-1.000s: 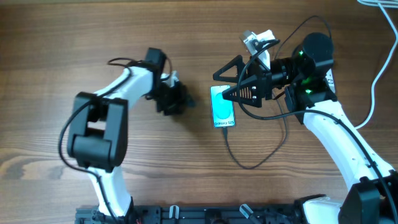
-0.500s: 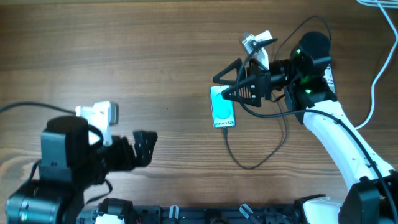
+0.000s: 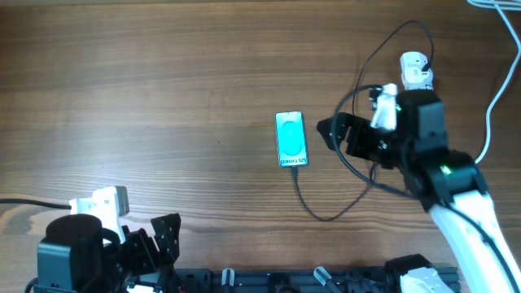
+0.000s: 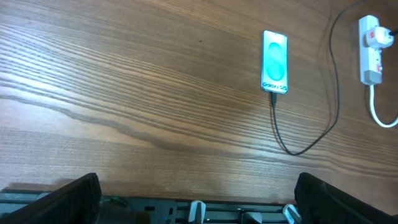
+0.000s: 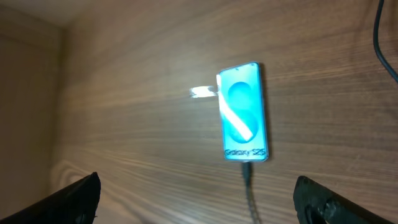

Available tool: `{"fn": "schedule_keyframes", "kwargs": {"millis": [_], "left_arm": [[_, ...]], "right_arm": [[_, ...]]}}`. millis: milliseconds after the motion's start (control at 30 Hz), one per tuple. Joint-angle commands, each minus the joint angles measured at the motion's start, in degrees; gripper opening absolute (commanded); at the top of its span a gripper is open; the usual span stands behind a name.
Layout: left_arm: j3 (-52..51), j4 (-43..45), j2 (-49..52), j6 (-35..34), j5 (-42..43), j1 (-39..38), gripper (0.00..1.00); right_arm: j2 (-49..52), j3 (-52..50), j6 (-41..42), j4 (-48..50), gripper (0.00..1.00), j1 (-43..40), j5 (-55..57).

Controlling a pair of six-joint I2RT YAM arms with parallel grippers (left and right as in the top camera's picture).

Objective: Plug charger to phone and switch on socket
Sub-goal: 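Move the right gripper over the power strip's rocker switch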

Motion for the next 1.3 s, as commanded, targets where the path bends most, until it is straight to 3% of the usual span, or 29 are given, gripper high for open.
{"fn": "schedule_keyframes", "kwargs": {"millis": [0,67,100,200,267,433,567,800,1033,1267], "left_arm": [[0.02,0.09,-0.02,-0.50,-0.26,-0.15,1.00],[0.02,0.09,-0.02,-0.50,-0.26,-0.15,1.00],[0.02,0.09,-0.02,-0.50,-0.26,-0.15,1.00],[0.02,0.09,-0.04,-0.50,-0.26,-0.15,1.00],[0.02,0.09,-0.02,-0.50,-0.26,-0.15,1.00],[0.02,0.09,-0.02,-0.50,-0.26,-0.15,1.00],[0.02,0.09,-0.02,-0.50,-0.26,-0.15,1.00],[0.02,0.09,-0.02,-0.50,-0.26,-0.15,1.00],[0.02,0.09,-0.02,-0.50,-0.26,-0.15,1.00],[0.02,0.09,-0.02,-0.50,-0.26,-0.15,1.00]], "right_arm": [[-3.17,1.20,2.34,-4.68,0.80,-0.13,4.42],[-2.49,1.01,4.90,-7.37,0.14,-0.13,9.57],[-2.34,1.01,5.97,-7.30,0.04,-0.13,9.73],[-2.36,3.30,17.81,-8.81,0.04,-0.15,9.77],[-1.18,7.87,19.82,-10.19,0.05,-1.62,10.08],[13.16,25.75,16.44,-23.15,0.05,-14.78,12.57],[28.72,33.27,14.93,-25.14,0.05,-25.68,11.50],[48.06,49.11,16.39,-25.16,0.05,-27.19,22.60],[62.77,49.22,22.82,-16.35,0.05,-28.13,19.37],[66.71,49.22,28.59,-12.31,0.05,-31.28,17.44]]}}
